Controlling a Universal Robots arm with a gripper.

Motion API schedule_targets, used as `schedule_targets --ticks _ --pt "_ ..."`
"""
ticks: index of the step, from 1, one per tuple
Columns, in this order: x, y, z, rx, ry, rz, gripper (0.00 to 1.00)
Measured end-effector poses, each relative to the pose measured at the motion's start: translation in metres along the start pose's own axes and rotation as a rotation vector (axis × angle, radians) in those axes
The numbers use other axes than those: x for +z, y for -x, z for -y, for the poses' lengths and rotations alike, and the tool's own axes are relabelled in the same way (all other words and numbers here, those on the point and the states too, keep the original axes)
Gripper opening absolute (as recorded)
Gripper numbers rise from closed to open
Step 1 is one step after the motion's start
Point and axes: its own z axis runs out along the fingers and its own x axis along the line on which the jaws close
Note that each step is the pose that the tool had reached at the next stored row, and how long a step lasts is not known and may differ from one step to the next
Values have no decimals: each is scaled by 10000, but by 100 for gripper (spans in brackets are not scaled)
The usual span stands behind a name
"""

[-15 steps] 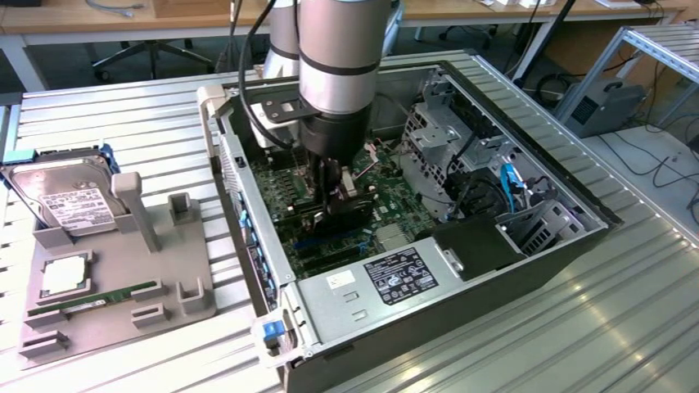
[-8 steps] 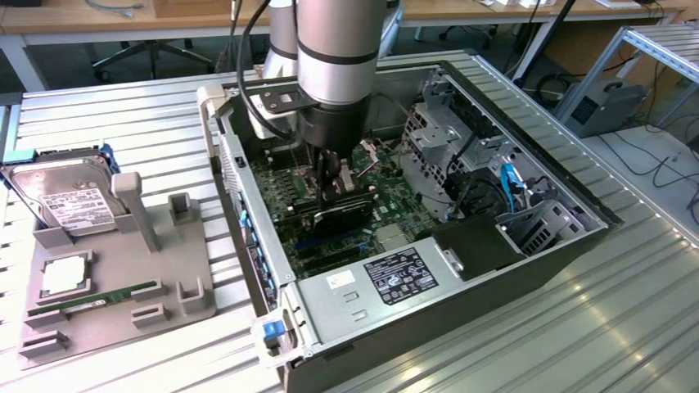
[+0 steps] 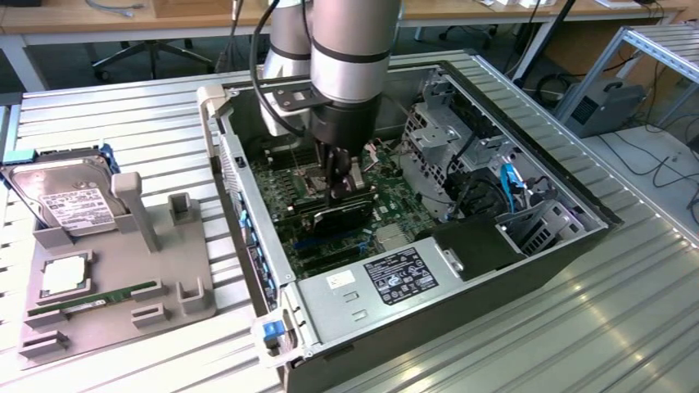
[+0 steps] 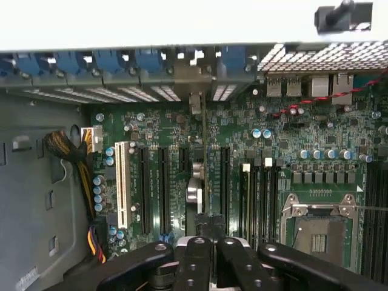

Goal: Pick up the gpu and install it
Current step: 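Insert the gpu into the slot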

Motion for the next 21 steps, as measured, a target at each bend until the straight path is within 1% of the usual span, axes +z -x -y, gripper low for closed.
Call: schedule_targets --ticks 4,6,8,10,21 --pt "3 1 124 -5 100 0 11" --pt "4 1 171 -9 134 -1 11" --pt "5 1 202 -8 154 0 11" --pt "5 1 215 -9 160 0 11" --pt "5 1 216 -9 161 -1 11"
